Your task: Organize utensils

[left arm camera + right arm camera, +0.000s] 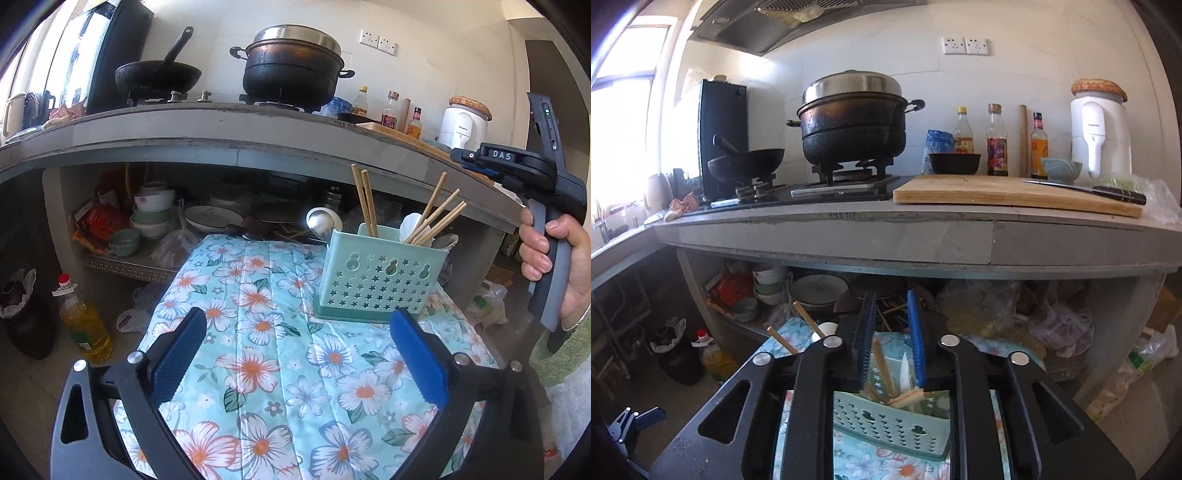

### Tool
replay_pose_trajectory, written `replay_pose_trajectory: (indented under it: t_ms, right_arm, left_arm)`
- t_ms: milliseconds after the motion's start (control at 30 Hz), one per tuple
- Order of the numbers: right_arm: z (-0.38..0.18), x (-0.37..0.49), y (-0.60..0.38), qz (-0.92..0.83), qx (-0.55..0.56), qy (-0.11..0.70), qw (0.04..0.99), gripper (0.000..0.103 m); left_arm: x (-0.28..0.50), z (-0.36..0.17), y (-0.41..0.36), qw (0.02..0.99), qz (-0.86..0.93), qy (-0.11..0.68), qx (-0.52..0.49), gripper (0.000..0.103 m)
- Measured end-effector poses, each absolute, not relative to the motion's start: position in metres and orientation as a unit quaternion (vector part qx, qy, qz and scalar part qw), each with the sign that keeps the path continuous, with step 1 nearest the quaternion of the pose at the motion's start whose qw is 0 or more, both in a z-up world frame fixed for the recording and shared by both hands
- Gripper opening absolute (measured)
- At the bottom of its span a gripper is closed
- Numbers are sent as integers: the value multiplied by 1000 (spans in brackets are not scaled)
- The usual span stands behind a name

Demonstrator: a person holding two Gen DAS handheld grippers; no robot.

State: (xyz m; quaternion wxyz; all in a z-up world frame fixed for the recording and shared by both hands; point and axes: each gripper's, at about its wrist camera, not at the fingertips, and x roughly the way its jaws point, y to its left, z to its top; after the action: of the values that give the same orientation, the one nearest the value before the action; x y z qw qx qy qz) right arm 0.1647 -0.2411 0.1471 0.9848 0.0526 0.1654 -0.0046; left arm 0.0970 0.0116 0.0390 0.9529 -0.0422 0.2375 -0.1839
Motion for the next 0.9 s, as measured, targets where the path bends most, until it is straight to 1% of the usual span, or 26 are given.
replay_pose_trajectory:
  t_ms: [67, 133, 167, 267, 333, 367, 433, 467, 500, 533, 633, 733, 900]
  right_arm:
    - [155, 149, -247, -1, 71, 150, 986, 34]
    - [161, 132, -252, 1, 87, 138, 987, 41]
    - [163, 119, -254, 3, 97, 130, 987, 42]
    - [158, 93, -253, 5, 107, 133, 985, 49]
    - [147, 85, -247, -4, 99, 152, 983, 60]
    - [136, 80, -241, -17, 88, 170, 981, 63]
    - [115, 74, -229, -51, 60, 200, 977, 75]
    - [106, 72, -224, -65, 49, 211, 974, 78]
    - [95, 70, -219, -75, 42, 223, 971, 84]
    - [86, 68, -217, -82, 40, 235, 968, 87]
    - [68, 67, -213, -107, 37, 263, 958, 93]
    - [60, 67, -212, -135, 22, 280, 950, 95]
    - [50, 66, -218, -170, 15, 291, 941, 95]
  left_arm:
    - [97, 41, 8, 952, -186, 238, -43, 97]
    - [97, 45, 6, 952, -188, 238, -47, 97]
    - [96, 47, 5, 952, -189, 237, -48, 97]
    - [97, 56, -1, 953, -189, 234, -48, 97]
    - [98, 60, -7, 952, -188, 238, -43, 97]
    - [100, 62, -11, 952, -184, 241, -38, 97]
    - [103, 65, -19, 950, -178, 254, -29, 97]
    - [104, 66, -22, 949, -174, 260, -27, 97]
    - [105, 69, -27, 949, -168, 264, -25, 97]
    - [105, 70, -30, 950, -162, 266, -23, 97]
    - [103, 74, -40, 955, -133, 266, -12, 97]
    - [103, 75, -48, 961, -88, 263, 9, 97]
    - [105, 68, -51, 957, -66, 281, 29, 97]
